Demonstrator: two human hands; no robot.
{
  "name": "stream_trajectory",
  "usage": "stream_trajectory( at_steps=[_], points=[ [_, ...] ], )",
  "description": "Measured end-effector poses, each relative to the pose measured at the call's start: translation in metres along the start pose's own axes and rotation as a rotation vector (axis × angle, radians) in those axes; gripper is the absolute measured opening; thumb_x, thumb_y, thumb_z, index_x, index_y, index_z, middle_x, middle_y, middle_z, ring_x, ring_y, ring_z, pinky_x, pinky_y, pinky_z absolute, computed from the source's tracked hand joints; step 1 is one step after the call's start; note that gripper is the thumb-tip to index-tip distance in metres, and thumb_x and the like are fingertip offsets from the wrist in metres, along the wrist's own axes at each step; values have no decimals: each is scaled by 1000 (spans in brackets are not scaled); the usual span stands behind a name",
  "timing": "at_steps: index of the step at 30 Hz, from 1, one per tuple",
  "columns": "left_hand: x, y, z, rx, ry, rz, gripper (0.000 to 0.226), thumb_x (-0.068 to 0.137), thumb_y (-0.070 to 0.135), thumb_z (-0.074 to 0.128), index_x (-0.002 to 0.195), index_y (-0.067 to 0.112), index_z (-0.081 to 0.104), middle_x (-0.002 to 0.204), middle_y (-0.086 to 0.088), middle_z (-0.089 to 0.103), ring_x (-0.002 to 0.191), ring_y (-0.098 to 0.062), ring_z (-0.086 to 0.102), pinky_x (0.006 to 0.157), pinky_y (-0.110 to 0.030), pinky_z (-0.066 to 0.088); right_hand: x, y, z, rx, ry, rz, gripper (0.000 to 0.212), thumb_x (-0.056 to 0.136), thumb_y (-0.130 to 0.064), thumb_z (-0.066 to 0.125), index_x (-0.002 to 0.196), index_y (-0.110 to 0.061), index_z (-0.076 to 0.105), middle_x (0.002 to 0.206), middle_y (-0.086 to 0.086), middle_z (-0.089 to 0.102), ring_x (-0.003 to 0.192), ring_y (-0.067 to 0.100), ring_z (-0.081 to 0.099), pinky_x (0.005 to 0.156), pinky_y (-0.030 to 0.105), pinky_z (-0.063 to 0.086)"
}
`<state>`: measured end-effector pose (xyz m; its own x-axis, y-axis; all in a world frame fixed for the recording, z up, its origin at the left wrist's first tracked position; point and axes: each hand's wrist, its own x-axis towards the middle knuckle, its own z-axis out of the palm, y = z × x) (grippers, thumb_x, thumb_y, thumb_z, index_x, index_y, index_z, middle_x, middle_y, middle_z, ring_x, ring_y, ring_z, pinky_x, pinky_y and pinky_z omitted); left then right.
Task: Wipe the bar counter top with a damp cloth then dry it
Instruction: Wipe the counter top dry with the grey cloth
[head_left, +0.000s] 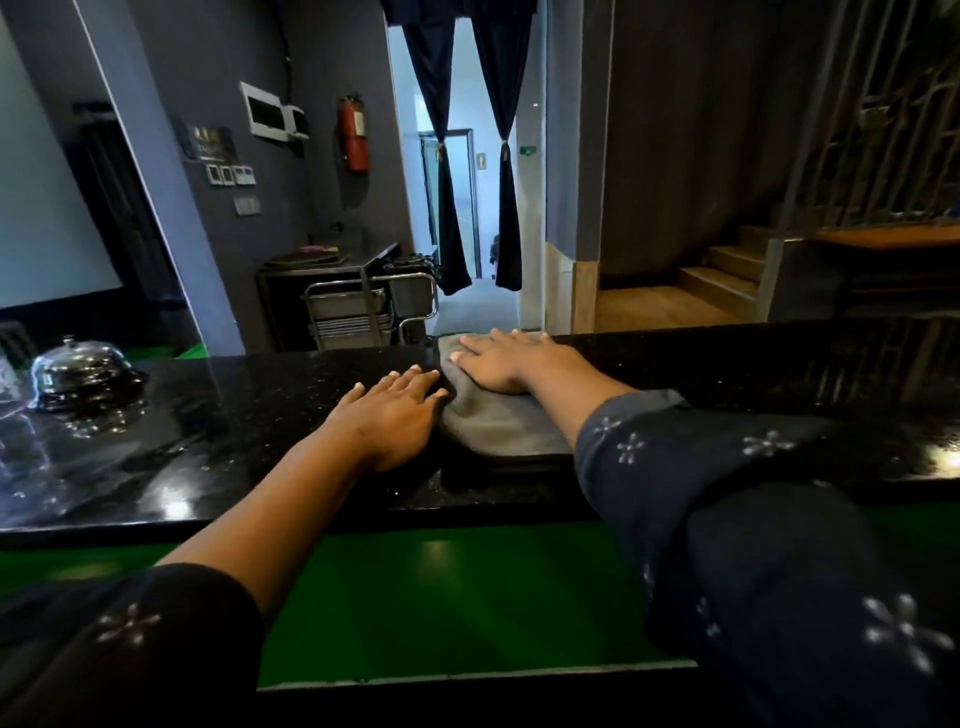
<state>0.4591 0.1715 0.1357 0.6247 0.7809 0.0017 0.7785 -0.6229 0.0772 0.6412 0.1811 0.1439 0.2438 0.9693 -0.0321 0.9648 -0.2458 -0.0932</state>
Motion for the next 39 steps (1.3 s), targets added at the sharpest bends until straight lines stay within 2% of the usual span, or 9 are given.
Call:
stream_trajectory(
  at_steps=[3,9,12,18,21,27,31,36,39],
  points=[
    [-3,0,-2,-64,5,-12,53,102,43,15,153,28,9,162,3,2,148,-15,1,119,-45,0,-3,33,-4,30,-14,-14,64,96,-68,14,154,-43,12,165,3,8,150,31,8,116,59,3],
    [0,1,0,-70,17,-25,54,102,45,16,153,29,11,162,3,4,148,-15,2,119,-44,0,-31,133,-13,41,-10,324,65,94,-70,12,154,-44,11,165,5,2,151,32,2,118,59,-1],
    [2,2,1,-82,11,-24,54,102,45,17,153,28,11,162,3,3,148,-17,2,119,-45,-1,-40,107,-11,18,16,288,66,95,-69,12,155,-42,10,165,6,3,150,32,6,117,57,2],
    [2,0,-1,-85,7,-15,55,102,44,17,154,25,11,162,1,4,148,-19,2,117,-47,0,-93,19,2,16,16,13,63,96,-67,11,154,-43,8,165,0,4,151,25,4,117,54,1],
    [3,-2,1,-73,3,9,57,101,45,16,154,24,10,162,-1,3,148,-20,1,117,-48,0,-144,17,6,23,3,-61,60,95,-68,12,152,-50,6,165,-6,4,151,20,2,117,52,-1],
    [7,-1,5,-99,23,17,58,100,45,17,154,23,10,162,-2,3,148,-22,1,117,-50,-2,-178,79,-4,15,5,233,58,96,-67,14,151,-50,9,165,-7,6,151,17,5,117,53,2],
    [5,1,3,-102,24,12,60,99,44,16,154,21,11,162,-3,3,148,-24,1,117,-52,-1,-147,60,-2,23,70,386,63,96,-66,13,154,-42,12,165,2,9,150,26,9,117,57,4],
    [5,-2,2,-110,10,31,60,99,45,17,154,20,11,162,-4,4,148,-25,2,117,-53,-1,-153,-3,4,27,51,223,60,97,-66,12,153,-45,8,165,3,7,151,26,6,117,56,1],
    [7,-4,2,-107,0,46,60,99,45,18,154,20,10,162,-5,4,148,-26,2,116,-52,-1,-183,-3,11,13,26,119,58,96,-68,11,151,-51,4,165,-4,3,151,21,2,118,53,-1]
  ],
)
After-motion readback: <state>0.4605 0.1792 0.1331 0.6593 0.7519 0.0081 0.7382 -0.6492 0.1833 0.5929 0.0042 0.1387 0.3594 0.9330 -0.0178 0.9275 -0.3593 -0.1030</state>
